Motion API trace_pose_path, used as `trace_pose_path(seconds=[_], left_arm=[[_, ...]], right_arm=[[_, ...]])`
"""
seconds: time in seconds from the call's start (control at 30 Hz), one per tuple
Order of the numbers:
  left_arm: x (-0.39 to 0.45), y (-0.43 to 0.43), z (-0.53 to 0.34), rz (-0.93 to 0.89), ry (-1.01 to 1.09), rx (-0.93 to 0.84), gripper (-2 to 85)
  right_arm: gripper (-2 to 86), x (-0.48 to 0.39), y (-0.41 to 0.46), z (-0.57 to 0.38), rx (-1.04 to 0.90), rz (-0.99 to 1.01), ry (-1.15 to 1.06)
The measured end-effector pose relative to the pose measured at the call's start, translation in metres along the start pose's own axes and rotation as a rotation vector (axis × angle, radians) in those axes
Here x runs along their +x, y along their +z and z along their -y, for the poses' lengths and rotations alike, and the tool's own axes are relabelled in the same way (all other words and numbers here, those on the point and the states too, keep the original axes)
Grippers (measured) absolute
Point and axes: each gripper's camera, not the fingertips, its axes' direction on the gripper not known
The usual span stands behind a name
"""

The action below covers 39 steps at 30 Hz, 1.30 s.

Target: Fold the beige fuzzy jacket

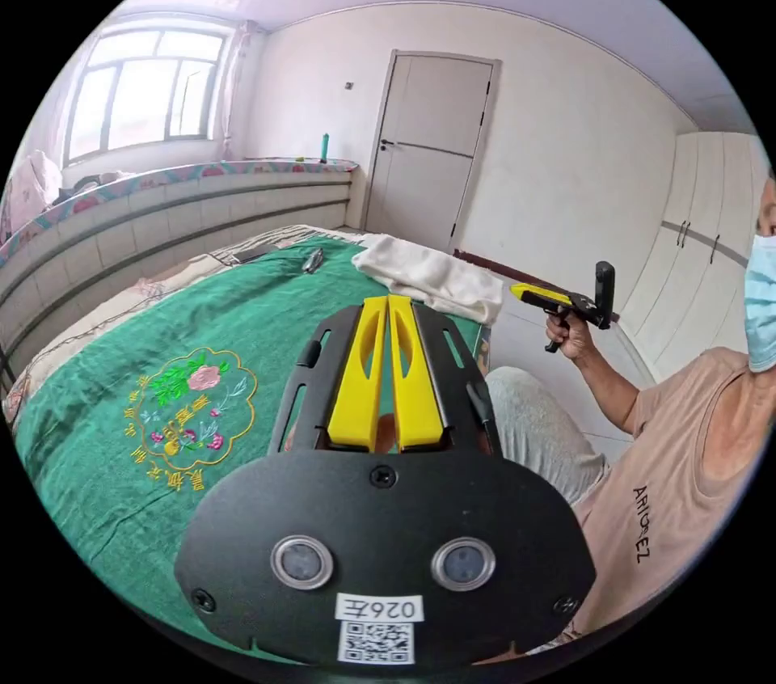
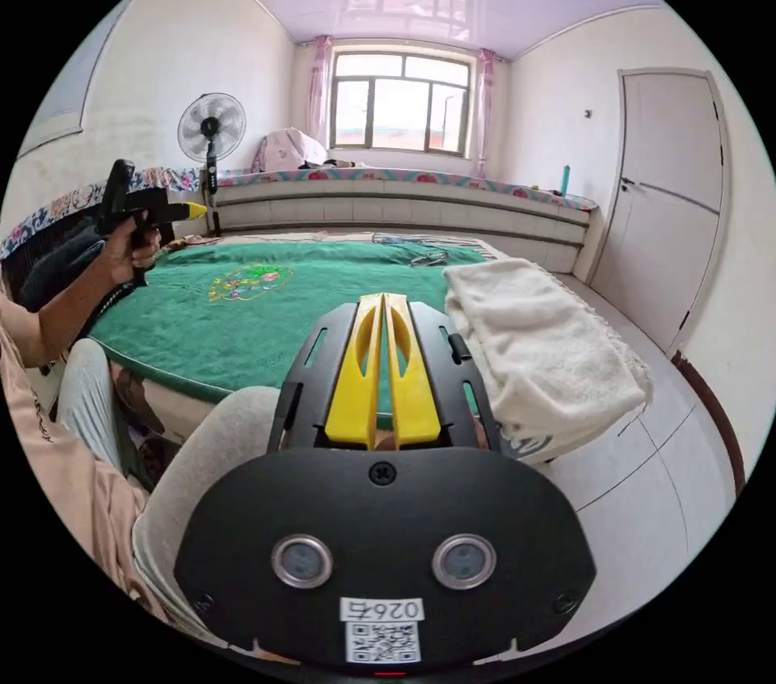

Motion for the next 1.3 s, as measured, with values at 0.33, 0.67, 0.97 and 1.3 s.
trace_pose_path(seconds=[0.33,0.67,0.97,1.3], left_arm=[[-0.048,0.279,0.106,-0.163,-0.056,-0.343,9.6],[-0.113,0.425,0.152,-0.270,-0.300,-0.360,22.6],[-0.160,0.449,0.151,-0.440,-0.408,-0.264,15.6],[-0.164,0.447,0.172,-0.469,-0.329,-0.289,5.2]], right_arm=[[6.8,0.228,0.061,0.057,-0.198,-0.046,0.108],[13.0,0.399,0.164,0.126,-0.353,0.100,0.241],[8.9,0.438,0.223,0.141,-0.571,0.226,0.242],[3.8,0.394,0.200,0.149,-0.521,0.055,0.176]])
